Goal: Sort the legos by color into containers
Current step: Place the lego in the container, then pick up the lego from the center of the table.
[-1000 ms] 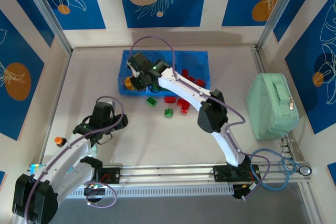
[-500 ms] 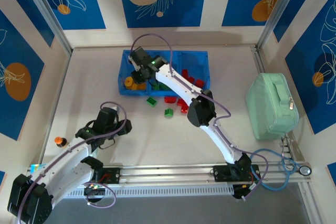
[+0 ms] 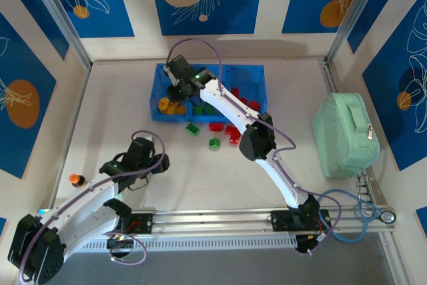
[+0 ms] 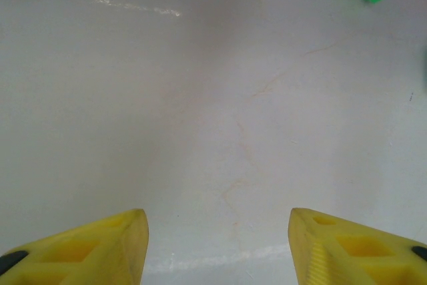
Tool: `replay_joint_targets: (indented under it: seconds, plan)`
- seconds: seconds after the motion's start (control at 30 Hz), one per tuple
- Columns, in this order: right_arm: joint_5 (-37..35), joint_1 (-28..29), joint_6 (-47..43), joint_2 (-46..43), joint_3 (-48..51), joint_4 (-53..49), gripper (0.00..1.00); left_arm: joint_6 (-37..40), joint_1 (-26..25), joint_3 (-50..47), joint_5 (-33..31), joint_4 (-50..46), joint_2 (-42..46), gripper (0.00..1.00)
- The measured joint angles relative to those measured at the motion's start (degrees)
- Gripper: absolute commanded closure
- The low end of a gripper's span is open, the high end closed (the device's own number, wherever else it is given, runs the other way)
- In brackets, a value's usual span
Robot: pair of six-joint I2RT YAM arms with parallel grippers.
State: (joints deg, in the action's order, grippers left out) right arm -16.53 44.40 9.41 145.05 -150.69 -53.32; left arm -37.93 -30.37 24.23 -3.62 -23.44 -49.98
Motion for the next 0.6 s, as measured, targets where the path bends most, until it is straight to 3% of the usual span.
replay_joint_targets:
  seconds: [0.2, 0.3, 0.6]
  plan:
    - [-0.85, -0.02, 0.96, -9.66, 12.41, 1.09, 0.36, 1.42, -0.31, 2.62, 0.46, 1.55, -4.83, 0.35]
    - [-1.29, -0.26, 1.95, -18.05, 23.74, 4.81, 0.29, 2.82, -0.31, 4.96, 1.14, 3.04, -9.53, 0.33]
    - [-1.03, -4.28, 5.62, -43.19, 55.84, 16.63, 0.24, 8.66, -0.42, 17.44, 3.02, 6.78, -27.71, 0.28]
